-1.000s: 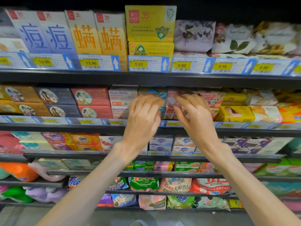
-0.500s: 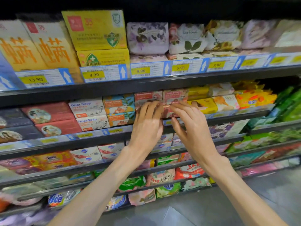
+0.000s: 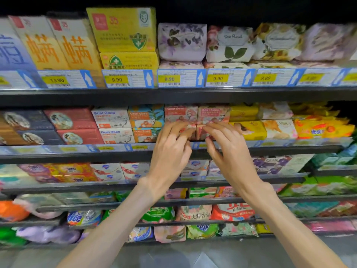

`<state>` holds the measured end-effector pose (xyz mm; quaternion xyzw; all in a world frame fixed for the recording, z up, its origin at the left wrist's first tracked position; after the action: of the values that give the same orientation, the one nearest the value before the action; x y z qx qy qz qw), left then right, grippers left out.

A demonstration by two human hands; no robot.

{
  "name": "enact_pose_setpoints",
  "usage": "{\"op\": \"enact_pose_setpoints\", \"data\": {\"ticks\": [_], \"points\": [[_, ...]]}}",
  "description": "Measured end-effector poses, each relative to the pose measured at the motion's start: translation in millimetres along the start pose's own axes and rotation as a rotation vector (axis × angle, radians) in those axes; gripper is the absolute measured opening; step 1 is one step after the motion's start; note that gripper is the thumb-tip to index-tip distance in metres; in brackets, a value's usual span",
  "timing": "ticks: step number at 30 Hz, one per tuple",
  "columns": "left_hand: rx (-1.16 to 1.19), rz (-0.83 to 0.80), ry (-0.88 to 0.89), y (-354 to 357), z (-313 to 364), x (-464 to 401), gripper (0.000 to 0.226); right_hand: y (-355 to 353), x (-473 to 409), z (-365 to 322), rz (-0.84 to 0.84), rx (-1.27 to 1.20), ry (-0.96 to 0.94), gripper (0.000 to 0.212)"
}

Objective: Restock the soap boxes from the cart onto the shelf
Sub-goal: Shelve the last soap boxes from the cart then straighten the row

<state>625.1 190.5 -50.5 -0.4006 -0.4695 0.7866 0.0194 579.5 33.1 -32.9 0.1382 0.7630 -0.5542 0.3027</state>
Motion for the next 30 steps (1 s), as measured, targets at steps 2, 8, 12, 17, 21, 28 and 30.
{"op": "enact_pose_setpoints", "data": {"ticks": [2,8,12,17,21,28,30], "points": [[-0.044,0.075,-0.023,-10,-7,1,0.033,1,-6,2,0.011,0.003,-0.032,0.030],[-0.276,0.122,-0.145,-29,-31,-23,0.031,7,-38,-1,0.053,0.143,0.018,0.031],[-0.317,0.097,-0.106,-28,-41,-34,0.018,23,-61,7,-0.047,0.235,0.098,0.030],[-0.378,-0.176,-0.337,-25,-42,-58,0.034,31,-85,-1,-0.152,0.229,0.165,0.035],[-0.380,-0.197,-0.369,-18,-49,-60,0.046,30,-87,1,-0.179,0.252,0.174,0.034],[-0.408,-0.127,-0.345,-15,-53,-59,0.045,29,-87,4,-0.229,0.212,0.173,0.037],[-0.392,-0.159,-0.371,-14,-53,-57,0.039,27,-88,3,-0.248,0.218,0.172,0.038]]}}
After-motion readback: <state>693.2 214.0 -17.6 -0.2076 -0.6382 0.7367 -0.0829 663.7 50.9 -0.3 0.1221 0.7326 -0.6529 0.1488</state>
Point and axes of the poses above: each hand's wrist, its own x-axis away from the middle knuckle, its own y-axis out of the palm, z = x × y, the point moved 4 cm from there along -x, towards the middle knuckle, and after that the axes turned 2 degrees about -z, right-handed, at the moved point
